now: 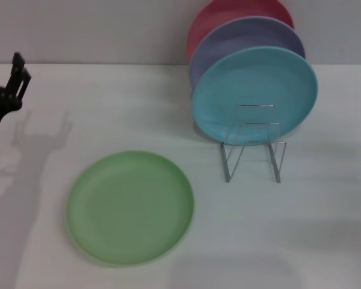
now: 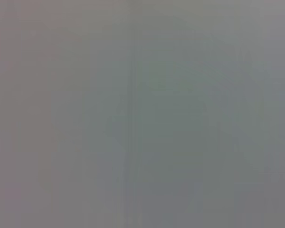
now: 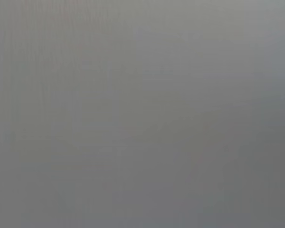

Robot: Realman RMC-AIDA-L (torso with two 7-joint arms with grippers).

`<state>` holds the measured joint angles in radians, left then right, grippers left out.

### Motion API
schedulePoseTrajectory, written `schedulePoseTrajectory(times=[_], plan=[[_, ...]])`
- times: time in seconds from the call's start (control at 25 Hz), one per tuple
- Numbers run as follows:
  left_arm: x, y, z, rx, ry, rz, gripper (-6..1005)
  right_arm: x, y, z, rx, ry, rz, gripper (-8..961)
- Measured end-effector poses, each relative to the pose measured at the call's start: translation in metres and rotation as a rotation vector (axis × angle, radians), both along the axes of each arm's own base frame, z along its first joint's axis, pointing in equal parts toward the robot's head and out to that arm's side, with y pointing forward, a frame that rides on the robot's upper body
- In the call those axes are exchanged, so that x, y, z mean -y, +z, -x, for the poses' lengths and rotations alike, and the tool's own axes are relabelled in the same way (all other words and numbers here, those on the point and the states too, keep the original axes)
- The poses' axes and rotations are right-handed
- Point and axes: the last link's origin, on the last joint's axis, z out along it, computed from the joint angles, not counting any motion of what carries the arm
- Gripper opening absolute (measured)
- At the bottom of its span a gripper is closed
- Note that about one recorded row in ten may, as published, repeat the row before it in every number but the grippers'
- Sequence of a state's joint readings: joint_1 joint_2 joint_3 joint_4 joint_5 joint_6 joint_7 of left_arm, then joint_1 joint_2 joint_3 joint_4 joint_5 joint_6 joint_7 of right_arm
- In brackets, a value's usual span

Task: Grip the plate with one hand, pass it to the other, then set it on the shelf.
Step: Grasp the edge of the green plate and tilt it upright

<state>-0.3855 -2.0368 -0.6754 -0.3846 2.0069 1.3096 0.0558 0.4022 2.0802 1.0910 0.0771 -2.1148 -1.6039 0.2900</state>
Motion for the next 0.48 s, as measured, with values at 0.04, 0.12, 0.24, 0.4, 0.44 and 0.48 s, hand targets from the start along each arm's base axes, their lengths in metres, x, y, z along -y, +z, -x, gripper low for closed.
schedulePoseTrajectory(times=[0.04,0.12,0.24,0.4,0.44,0.48], plan=[[-0.004,0.002,-0.009,-0.001,-0.040,0.008,830,0.000,0.000,0.000,0.001,0.000,0.000,658],[-0.009,0.004,-0.015,-0.003,-0.061,0.016,830,0.001,0.000,0.000,0.002,0.000,-0.001,658],[-0.030,0.016,-0.036,0.011,-0.062,0.077,830,0.001,0.001,0.000,0.004,0.000,-0.003,658],[-0.054,0.031,-0.052,-0.012,0.039,0.144,830,-0.001,0.002,0.001,0.007,0.003,-0.008,659],[-0.058,0.035,-0.056,-0.024,0.065,0.157,830,-0.002,0.003,0.001,0.007,0.004,-0.010,659],[-0.061,0.037,-0.059,-0.032,0.084,0.168,830,-0.003,0.003,0.002,0.008,0.007,-0.011,659]])
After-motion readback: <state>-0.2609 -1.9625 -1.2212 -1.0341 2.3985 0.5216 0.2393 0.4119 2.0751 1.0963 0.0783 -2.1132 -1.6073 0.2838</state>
